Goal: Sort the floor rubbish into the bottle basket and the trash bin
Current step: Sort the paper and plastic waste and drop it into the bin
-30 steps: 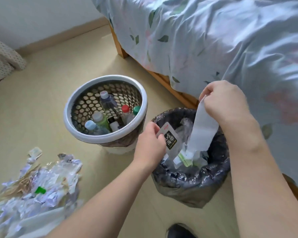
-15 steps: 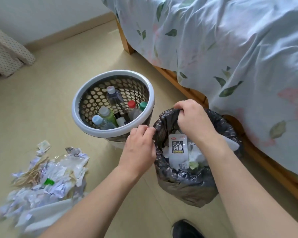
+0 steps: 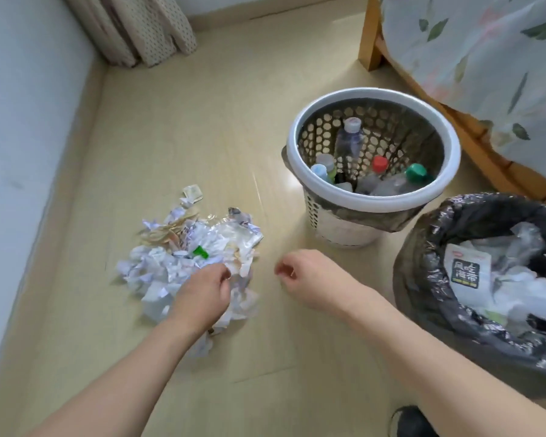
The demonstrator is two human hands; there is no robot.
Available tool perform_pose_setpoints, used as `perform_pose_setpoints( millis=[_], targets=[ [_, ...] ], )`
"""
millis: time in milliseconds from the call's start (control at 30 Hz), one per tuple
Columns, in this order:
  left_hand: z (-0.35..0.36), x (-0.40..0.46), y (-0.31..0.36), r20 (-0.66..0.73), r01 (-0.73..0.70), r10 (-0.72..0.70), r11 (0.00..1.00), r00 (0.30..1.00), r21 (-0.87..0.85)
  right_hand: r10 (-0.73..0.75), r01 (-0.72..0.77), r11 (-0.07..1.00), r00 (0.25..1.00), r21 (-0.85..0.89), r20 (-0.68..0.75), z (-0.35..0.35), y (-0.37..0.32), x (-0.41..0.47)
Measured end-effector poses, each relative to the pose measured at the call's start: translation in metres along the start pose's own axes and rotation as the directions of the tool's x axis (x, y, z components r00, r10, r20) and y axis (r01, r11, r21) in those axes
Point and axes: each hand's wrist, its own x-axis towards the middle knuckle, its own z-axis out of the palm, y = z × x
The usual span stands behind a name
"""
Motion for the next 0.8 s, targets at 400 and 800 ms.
perform_pose_setpoints(
  millis=[400, 800],
  targets=[
    [0.022, -0.028, -0.164, -0.056, 0.317, -0.324, 0.943, 0.945, -0.099, 0.064, -0.053, 0.990, 0.995, -0.131, 0.078, 0.179, -0.065, 0.078],
    [0.020, -0.017, -0.170, -0.102, 0.356, -0.401, 0.884, 0.910, -0.303, -0.055, 0.037, 0.916, 0.998, -0.400, -0.033, 0.169, -0.074, 0.096]
  ],
)
